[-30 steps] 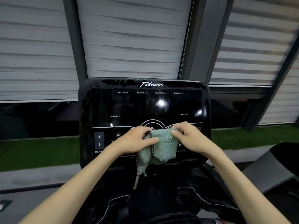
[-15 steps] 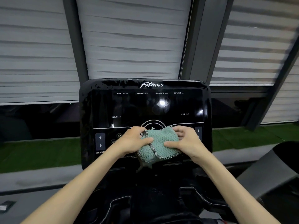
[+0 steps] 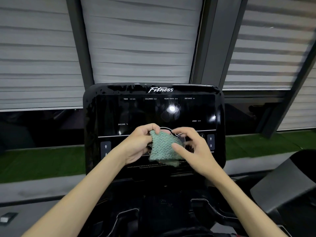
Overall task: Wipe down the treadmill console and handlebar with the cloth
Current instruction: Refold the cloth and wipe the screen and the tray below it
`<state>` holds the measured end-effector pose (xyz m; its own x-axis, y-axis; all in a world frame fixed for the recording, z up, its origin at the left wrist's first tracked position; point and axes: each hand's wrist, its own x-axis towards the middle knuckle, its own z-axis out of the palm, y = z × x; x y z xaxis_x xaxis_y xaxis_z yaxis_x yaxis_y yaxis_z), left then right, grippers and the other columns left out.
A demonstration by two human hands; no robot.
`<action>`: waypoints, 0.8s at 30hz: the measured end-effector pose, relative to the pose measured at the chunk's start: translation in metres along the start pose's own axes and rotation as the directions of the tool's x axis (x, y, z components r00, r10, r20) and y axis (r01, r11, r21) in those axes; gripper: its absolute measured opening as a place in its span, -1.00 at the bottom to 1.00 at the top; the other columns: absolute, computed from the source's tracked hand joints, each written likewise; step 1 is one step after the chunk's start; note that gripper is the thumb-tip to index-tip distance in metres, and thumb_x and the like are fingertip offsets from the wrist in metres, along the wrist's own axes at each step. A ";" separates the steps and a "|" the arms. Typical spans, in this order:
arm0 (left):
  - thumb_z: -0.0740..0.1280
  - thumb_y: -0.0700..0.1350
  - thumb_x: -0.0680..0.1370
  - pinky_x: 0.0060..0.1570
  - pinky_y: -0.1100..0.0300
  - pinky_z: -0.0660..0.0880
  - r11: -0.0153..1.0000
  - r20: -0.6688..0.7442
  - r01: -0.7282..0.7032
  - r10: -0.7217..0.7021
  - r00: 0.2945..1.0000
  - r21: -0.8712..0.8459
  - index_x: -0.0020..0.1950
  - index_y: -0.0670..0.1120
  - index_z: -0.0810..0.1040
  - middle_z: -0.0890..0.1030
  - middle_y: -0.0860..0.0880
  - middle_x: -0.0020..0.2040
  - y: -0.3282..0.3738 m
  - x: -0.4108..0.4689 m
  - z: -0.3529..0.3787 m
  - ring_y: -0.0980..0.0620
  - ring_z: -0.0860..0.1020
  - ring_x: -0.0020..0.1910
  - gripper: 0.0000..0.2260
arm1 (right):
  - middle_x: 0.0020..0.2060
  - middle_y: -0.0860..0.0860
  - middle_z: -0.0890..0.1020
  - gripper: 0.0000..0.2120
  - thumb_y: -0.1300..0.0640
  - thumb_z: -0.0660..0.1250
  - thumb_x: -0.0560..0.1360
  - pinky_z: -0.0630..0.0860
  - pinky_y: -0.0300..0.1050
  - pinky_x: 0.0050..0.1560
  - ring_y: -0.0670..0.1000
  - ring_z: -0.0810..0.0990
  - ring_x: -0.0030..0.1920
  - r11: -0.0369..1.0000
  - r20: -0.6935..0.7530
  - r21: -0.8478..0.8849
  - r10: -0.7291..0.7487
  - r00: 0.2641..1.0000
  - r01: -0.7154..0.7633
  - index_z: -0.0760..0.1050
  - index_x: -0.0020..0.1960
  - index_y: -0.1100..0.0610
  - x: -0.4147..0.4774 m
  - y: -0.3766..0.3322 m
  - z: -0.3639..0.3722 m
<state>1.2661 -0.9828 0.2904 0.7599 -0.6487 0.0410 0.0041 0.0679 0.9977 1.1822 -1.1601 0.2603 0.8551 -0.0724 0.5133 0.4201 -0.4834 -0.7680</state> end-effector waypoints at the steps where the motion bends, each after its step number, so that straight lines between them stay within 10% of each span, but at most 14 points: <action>1: 0.14 -0.44 0.60 -0.22 0.20 0.58 1.000 0.022 -0.006 0.005 1.000 0.008 -0.22 -0.10 0.42 0.70 -0.06 0.03 0.000 0.000 0.000 0.04 0.67 -0.06 -0.69 | 0.16 -0.17 0.51 -0.65 -0.02 0.38 0.45 0.43 -0.13 0.21 -0.12 0.46 0.24 0.999 0.034 -0.029 0.032 0.999 -0.031 0.49 0.22 -0.12 0.003 0.001 -0.004; 6: 0.15 -0.37 0.62 -0.07 0.09 0.59 0.999 0.025 0.021 -0.020 0.999 -0.033 -0.11 -0.09 0.52 0.69 -0.06 0.11 0.000 0.000 0.002 0.02 0.65 0.06 -0.74 | 0.04 0.20 0.66 -0.70 0.25 0.35 0.52 0.56 -0.05 0.10 0.12 0.64 0.06 0.873 0.314 0.325 0.262 0.912 -0.363 0.48 0.25 0.16 0.009 0.003 -0.016; 11: 0.20 -0.33 0.55 0.02 0.20 0.50 0.938 -0.426 -0.041 0.195 0.883 0.344 -0.05 0.03 0.60 0.66 0.06 -0.02 -0.010 0.009 0.003 0.06 0.61 0.02 -0.71 | -0.06 0.23 0.68 -0.75 0.36 0.40 0.44 0.61 -0.12 -0.07 0.11 0.66 -0.07 0.802 0.180 0.449 0.351 0.919 -0.394 0.54 0.11 0.32 0.005 0.013 -0.011; 14: 0.39 -0.06 0.54 -0.04 0.33 0.47 0.869 -0.220 -0.078 0.209 0.953 0.489 0.00 0.06 0.65 0.67 0.12 -0.10 -0.015 0.000 0.011 0.17 0.62 -0.09 -0.93 | -0.01 0.25 0.66 -0.62 0.36 0.41 0.39 0.61 -0.08 -0.01 0.13 0.65 -0.03 0.707 0.201 0.569 0.376 0.905 -0.420 0.48 0.19 0.35 0.003 0.020 -0.009; 16: 0.50 0.04 0.46 -0.03 0.34 0.54 0.854 -0.064 -0.065 0.115 0.991 0.516 0.13 0.05 0.63 0.68 0.11 -0.02 -0.020 -0.004 0.016 0.18 0.65 -0.08 -0.73 | 0.07 0.26 0.64 -0.54 0.38 0.43 0.36 0.59 -0.01 0.09 0.15 0.63 0.05 0.649 0.266 0.628 0.340 0.902 -0.430 0.45 0.24 0.32 0.000 0.026 -0.009; 24: 0.40 -0.09 0.56 0.15 0.17 0.55 0.942 -0.040 -0.008 0.023 0.999 0.334 0.17 0.00 0.66 0.70 0.04 0.02 -0.046 -0.003 0.013 0.13 0.65 0.05 -0.81 | 0.15 0.16 0.62 -0.43 0.04 0.56 0.27 0.52 0.16 0.17 0.19 0.61 0.12 0.691 0.176 0.536 0.470 0.865 -0.484 0.50 0.25 0.00 -0.014 0.044 0.011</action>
<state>1.2549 -0.9937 0.2448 0.7853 -0.6160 0.0618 -0.2198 -0.1842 0.9580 1.1915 -1.1709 0.2155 0.9905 -0.1365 0.0159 0.0391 0.1690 -0.9848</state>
